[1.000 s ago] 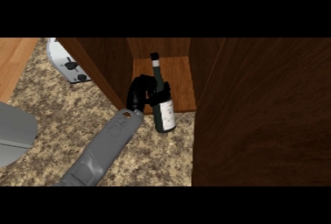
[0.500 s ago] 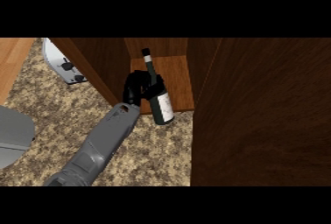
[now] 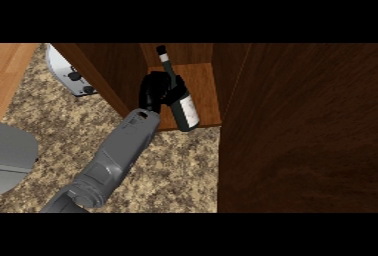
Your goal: Pick up the wine, place it into the cabinet and close the cabinet
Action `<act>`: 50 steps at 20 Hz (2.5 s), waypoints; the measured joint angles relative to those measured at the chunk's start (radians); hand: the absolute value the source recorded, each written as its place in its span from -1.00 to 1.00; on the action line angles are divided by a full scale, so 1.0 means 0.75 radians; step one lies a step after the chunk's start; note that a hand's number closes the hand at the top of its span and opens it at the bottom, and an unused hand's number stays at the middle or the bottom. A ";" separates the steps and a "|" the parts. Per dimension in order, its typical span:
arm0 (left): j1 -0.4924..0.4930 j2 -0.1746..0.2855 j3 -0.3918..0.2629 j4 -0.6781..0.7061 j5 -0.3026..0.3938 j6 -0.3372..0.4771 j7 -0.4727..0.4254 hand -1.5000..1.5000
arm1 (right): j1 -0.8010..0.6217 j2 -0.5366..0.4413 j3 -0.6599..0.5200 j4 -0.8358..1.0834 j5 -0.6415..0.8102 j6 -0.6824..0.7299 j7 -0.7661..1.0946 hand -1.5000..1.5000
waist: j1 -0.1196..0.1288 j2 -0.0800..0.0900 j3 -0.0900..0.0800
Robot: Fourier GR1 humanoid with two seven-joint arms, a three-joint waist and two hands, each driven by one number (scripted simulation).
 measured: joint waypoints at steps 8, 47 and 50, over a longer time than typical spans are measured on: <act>-0.113 0.000 -0.117 0.096 -0.107 0.066 0.046 1.00 | -0.015 -0.012 0.004 0.010 -0.020 0.018 -0.009 -1.00 | -0.025 0.001 0.001; -0.165 0.000 -0.318 0.101 -0.209 0.268 0.421 -1.00 | -0.045 -0.051 0.017 0.028 -0.097 0.040 -0.013 -1.00 | -0.050 0.010 0.000; -0.128 0.000 -0.285 0.042 -0.171 0.250 0.357 -1.00 | -0.045 -0.058 0.015 0.027 -0.100 0.038 -0.008 -1.00 | -0.041 0.009 -0.001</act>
